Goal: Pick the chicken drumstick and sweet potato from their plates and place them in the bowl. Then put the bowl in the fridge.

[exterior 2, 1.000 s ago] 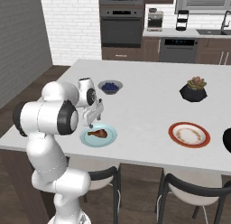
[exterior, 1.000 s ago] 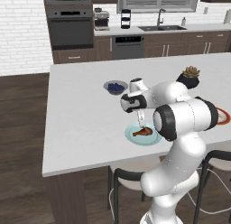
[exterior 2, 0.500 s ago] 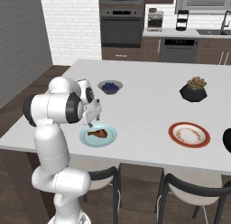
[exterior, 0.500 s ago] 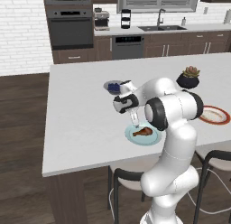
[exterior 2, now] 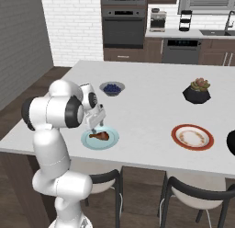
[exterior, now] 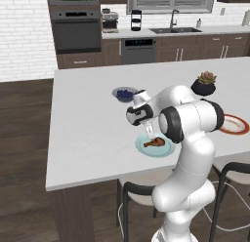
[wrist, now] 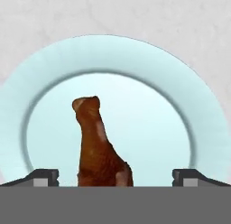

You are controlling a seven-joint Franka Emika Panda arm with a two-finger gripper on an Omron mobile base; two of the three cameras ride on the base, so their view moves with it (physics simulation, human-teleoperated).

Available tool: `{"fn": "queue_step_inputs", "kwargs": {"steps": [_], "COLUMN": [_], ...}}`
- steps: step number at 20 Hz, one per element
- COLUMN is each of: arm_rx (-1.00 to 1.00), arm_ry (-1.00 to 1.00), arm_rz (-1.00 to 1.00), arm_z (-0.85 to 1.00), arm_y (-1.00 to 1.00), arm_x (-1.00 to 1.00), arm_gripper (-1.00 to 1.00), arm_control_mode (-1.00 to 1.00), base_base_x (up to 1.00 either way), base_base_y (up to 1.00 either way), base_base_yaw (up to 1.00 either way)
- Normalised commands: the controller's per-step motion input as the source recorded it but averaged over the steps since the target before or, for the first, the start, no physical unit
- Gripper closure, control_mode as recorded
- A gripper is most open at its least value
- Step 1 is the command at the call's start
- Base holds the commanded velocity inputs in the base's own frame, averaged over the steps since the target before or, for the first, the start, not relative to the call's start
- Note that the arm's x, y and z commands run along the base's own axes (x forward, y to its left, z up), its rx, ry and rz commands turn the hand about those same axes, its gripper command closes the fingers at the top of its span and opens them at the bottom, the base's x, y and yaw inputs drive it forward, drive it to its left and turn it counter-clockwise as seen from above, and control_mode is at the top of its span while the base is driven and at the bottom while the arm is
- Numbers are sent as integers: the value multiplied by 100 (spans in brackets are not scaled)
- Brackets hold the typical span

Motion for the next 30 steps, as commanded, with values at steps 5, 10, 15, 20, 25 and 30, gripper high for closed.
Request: {"fn": "queue_step_inputs", "kwargs": {"steps": [5, 10, 15, 20, 25, 30], "arm_rx": [0, 0, 0, 0, 0, 0], "arm_ry": [0, 0, 0, 7, 6, -12], "arm_rz": [4, 3, 8, 11, 10, 8], "arm_z": [-17, -24, -11, -34, -46, -25], "arm_y": [-10, -2, -2, -18, -25, -26], "arm_x": [0, -3, 14, -9, -39, -91], "arm_gripper": [-100, -100, -100, -100, -100, -100], "arm_control_mode": [-100, -100, -100, -100, -100, -100], "base_base_x": [0, 0, 0, 0, 0, 0], "base_base_y": [0, 0, 0, 0, 0, 0], "base_base_yaw": [0, 0, 0, 0, 0, 0]}}
